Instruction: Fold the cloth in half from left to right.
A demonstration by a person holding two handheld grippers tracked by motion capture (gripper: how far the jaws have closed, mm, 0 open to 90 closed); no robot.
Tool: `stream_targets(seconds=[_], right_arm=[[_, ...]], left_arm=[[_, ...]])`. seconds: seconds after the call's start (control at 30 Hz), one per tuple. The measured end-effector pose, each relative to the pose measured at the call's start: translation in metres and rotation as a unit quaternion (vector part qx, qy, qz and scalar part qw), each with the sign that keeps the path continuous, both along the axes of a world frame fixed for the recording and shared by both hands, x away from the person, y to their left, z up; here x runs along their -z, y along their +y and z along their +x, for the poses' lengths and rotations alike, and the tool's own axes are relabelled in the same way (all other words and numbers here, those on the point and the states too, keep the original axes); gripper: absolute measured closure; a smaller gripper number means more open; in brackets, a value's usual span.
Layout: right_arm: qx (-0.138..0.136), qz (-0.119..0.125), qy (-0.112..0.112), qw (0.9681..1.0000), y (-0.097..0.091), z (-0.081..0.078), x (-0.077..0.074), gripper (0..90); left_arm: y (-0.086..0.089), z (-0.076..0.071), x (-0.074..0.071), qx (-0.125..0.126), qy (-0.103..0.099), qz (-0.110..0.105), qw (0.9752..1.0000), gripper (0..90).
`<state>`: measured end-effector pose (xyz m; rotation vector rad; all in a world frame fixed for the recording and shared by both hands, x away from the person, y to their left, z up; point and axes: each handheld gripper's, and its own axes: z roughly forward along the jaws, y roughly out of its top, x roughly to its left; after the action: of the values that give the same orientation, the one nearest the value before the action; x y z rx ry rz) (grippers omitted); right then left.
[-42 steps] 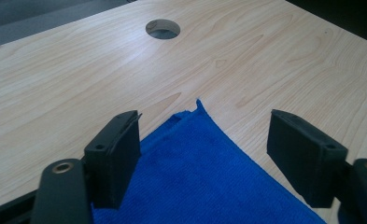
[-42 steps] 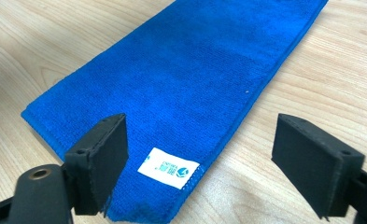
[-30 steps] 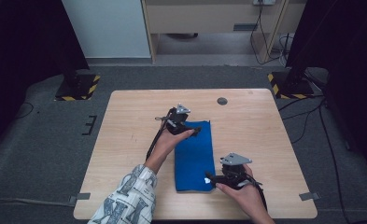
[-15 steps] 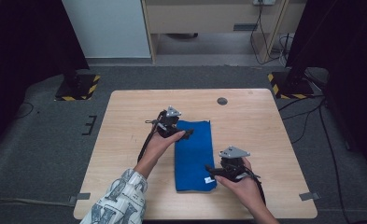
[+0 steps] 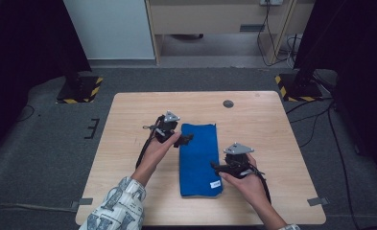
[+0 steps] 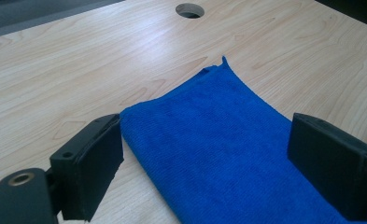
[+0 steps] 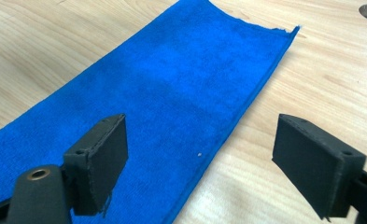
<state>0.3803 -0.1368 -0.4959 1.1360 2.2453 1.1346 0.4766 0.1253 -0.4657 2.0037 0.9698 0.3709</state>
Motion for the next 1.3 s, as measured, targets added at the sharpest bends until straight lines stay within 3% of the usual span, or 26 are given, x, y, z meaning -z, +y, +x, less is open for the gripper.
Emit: stream_targets(seconds=[0.8,1.3], right_arm=[[0.008,-0.008,-0.012,0.9999,0.007,0.051,-0.019,19.1],[0.007,-0.017,-0.007,0.9998,0.003,0.090,-0.030,36.8]], left_arm=[[0.021,0.002,0.007,-0.022,-0.010,0.006,0.9997,9.9],[0.025,0.011,0.014,-0.038,-0.003,0.007,0.9993,11.6]])
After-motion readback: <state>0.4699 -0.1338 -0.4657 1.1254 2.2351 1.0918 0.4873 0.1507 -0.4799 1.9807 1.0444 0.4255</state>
